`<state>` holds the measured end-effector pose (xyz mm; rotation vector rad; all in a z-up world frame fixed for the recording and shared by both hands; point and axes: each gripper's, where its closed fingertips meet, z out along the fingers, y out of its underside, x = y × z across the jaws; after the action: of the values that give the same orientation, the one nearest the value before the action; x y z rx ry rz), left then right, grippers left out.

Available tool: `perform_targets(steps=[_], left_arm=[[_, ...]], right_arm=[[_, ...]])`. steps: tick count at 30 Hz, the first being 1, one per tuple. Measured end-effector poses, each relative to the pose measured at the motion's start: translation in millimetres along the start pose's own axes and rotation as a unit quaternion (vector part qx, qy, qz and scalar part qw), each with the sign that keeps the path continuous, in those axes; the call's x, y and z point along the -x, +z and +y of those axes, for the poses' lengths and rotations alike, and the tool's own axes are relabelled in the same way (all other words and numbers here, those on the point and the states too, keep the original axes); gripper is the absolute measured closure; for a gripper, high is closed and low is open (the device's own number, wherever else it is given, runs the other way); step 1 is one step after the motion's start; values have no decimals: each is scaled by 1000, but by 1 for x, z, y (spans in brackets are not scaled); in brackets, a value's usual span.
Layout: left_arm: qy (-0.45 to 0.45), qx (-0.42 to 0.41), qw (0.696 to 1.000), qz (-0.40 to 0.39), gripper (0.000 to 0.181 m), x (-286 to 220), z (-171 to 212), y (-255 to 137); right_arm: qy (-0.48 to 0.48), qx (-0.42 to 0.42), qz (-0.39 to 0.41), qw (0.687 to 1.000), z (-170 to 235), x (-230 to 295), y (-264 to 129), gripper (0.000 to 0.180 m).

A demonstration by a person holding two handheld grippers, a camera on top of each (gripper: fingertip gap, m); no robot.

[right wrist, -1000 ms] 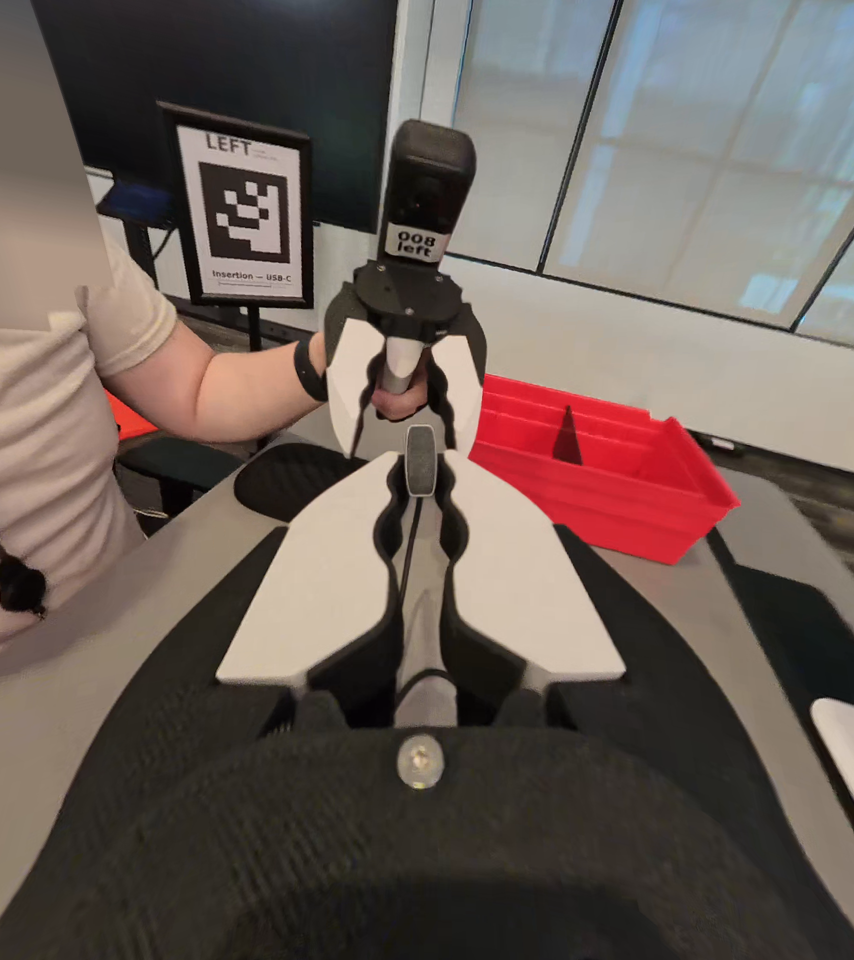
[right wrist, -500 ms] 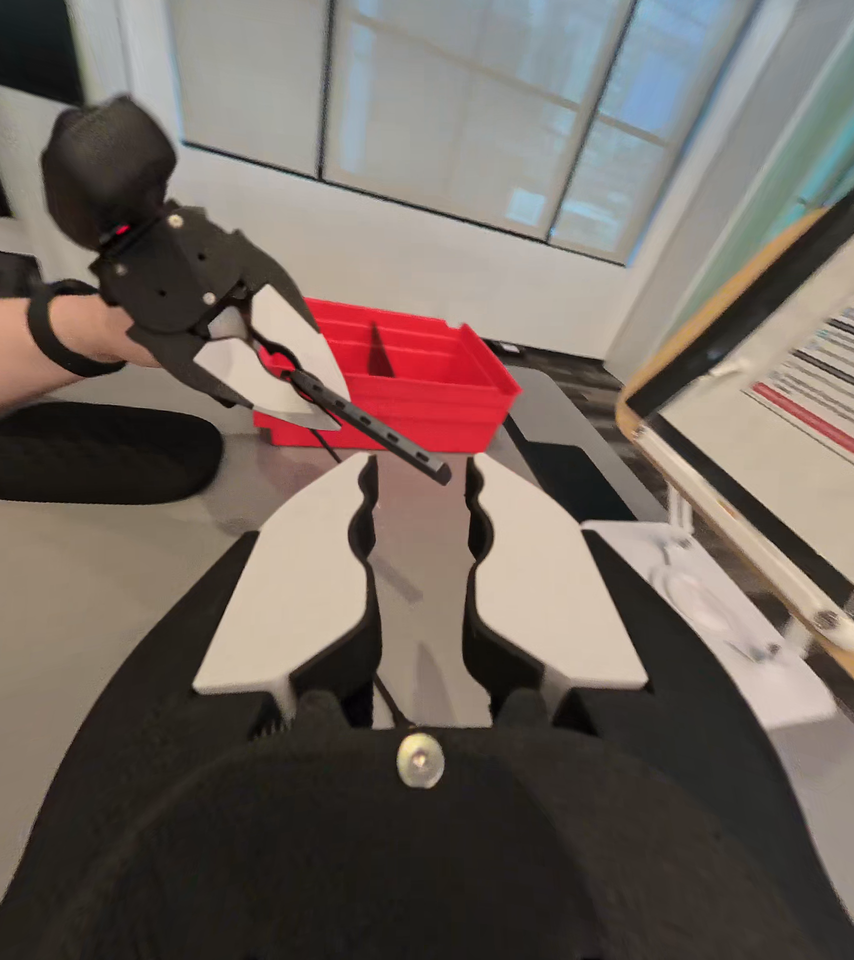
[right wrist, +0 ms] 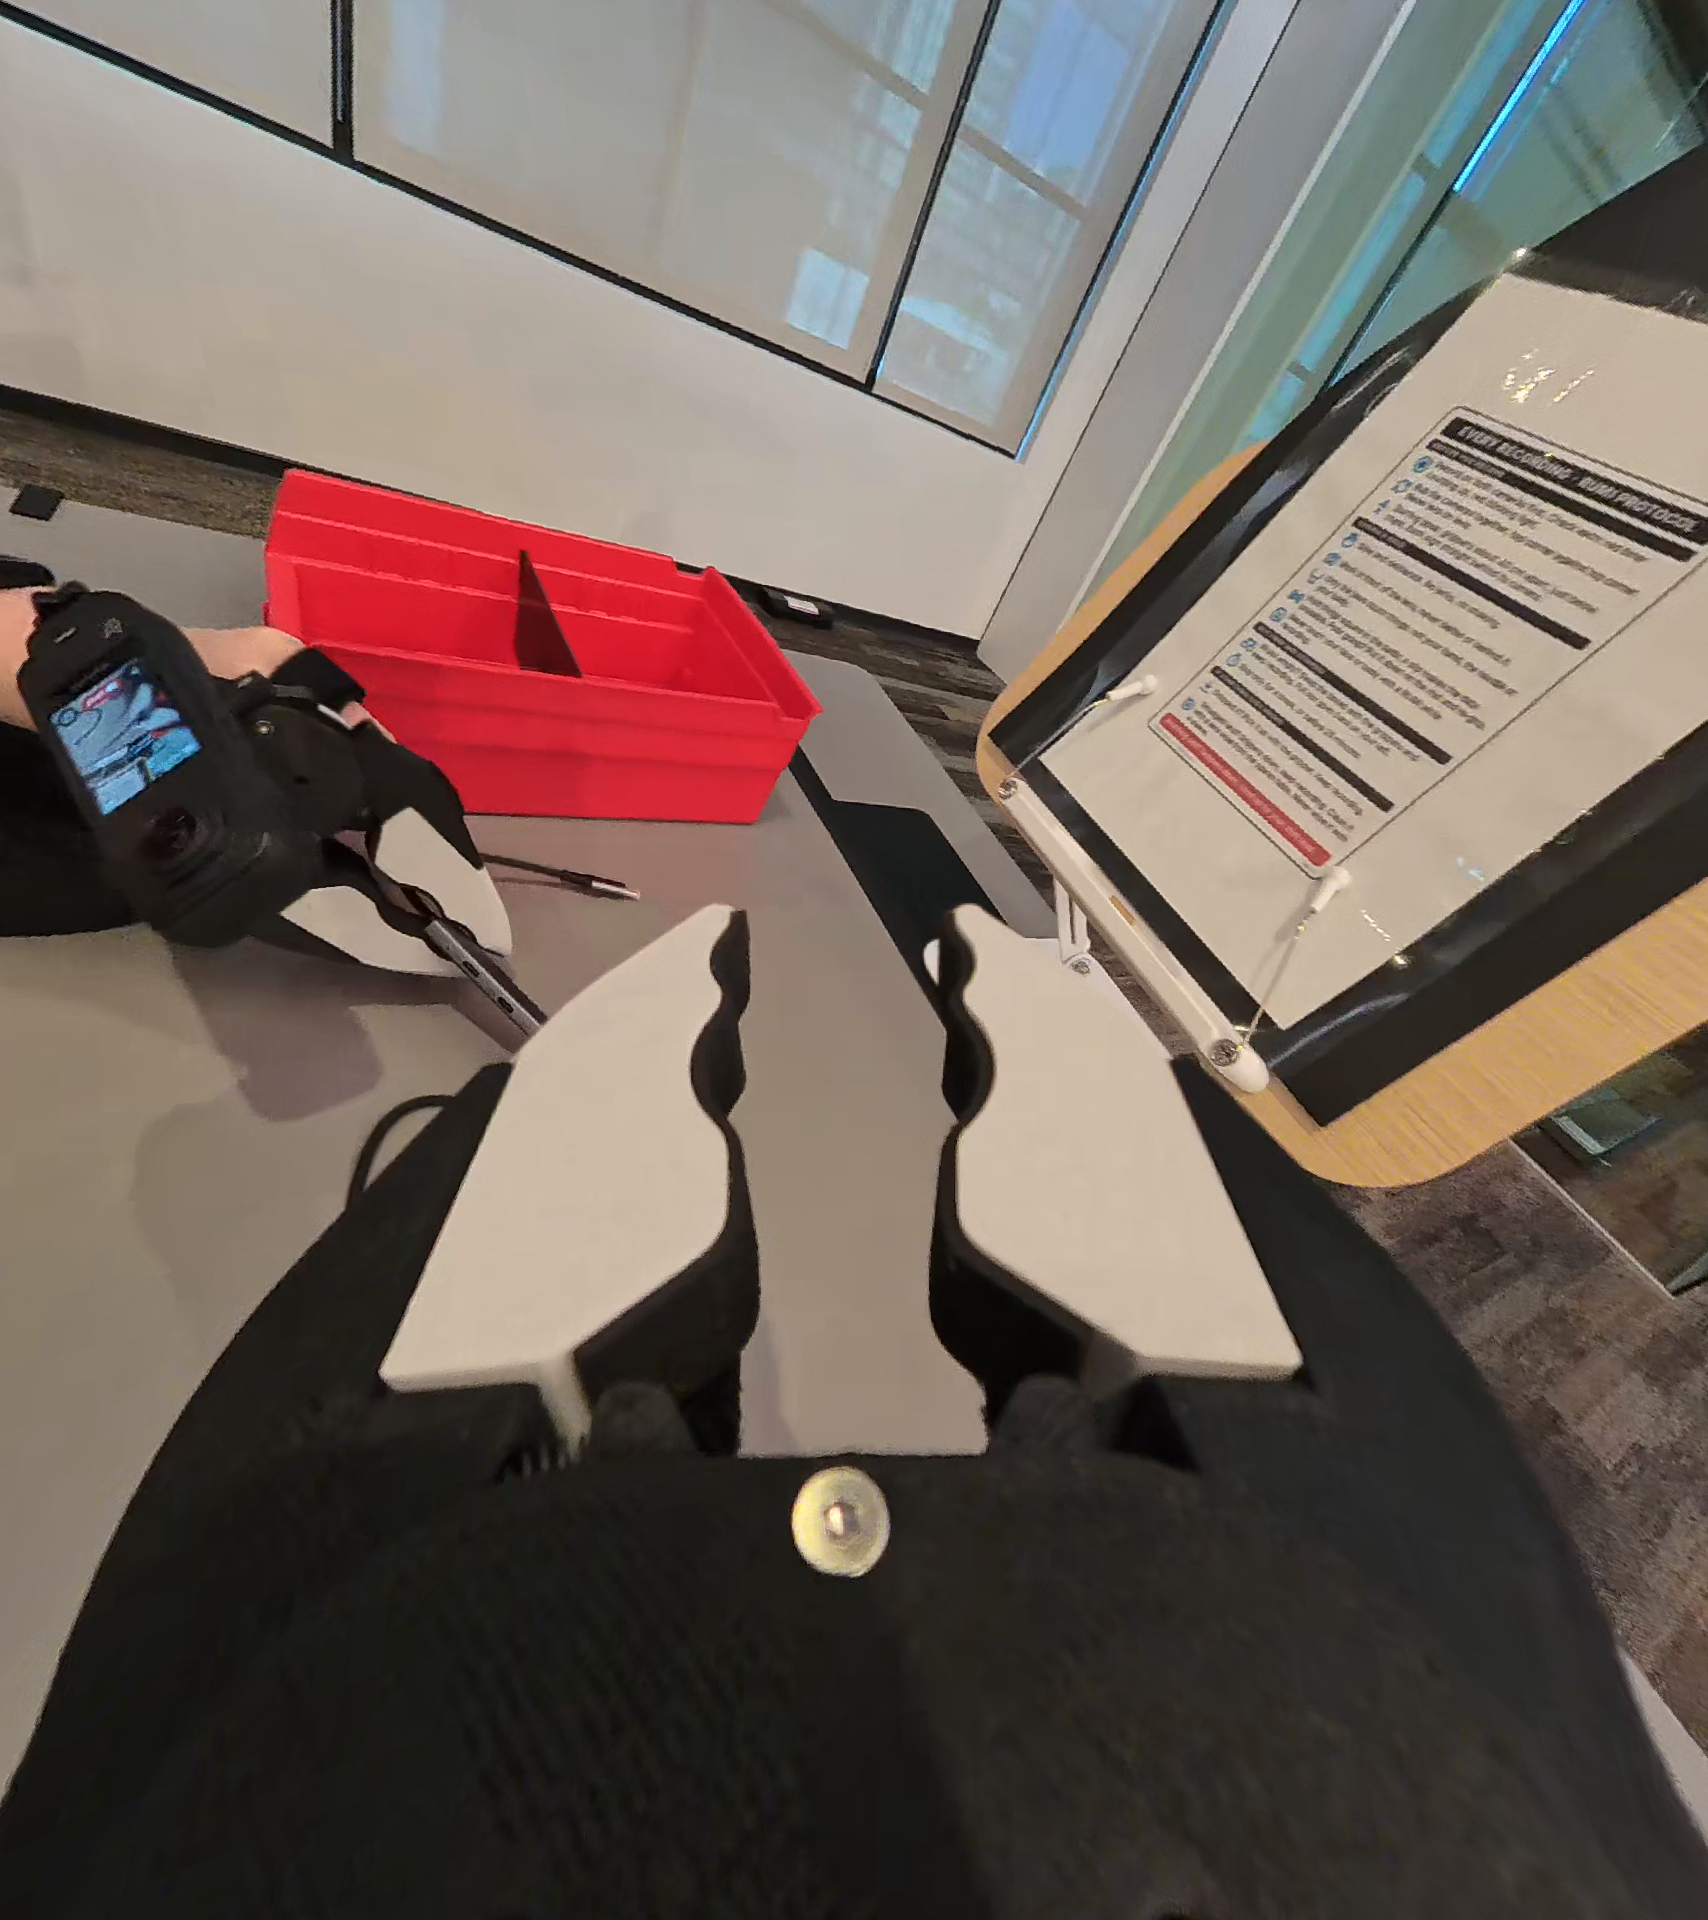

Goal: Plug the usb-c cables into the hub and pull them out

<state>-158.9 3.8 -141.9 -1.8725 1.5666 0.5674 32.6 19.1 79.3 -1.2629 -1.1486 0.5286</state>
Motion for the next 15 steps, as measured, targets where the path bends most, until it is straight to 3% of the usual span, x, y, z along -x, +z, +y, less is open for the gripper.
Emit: perform_targets(steps=[8,13,15], left_arm=[[-64,9,991,113,165,-20,3,-2],[-113,7,969,219,143,-35,-3,-15],[-118,7,967,224,140,-35,-4,-18]], right_arm=[[-14,4,0,1000,-8,2,-9,144],[-27,17,5,999,-7,3,-12,143],[-30,19,8,999,-9,2,-15,143]])
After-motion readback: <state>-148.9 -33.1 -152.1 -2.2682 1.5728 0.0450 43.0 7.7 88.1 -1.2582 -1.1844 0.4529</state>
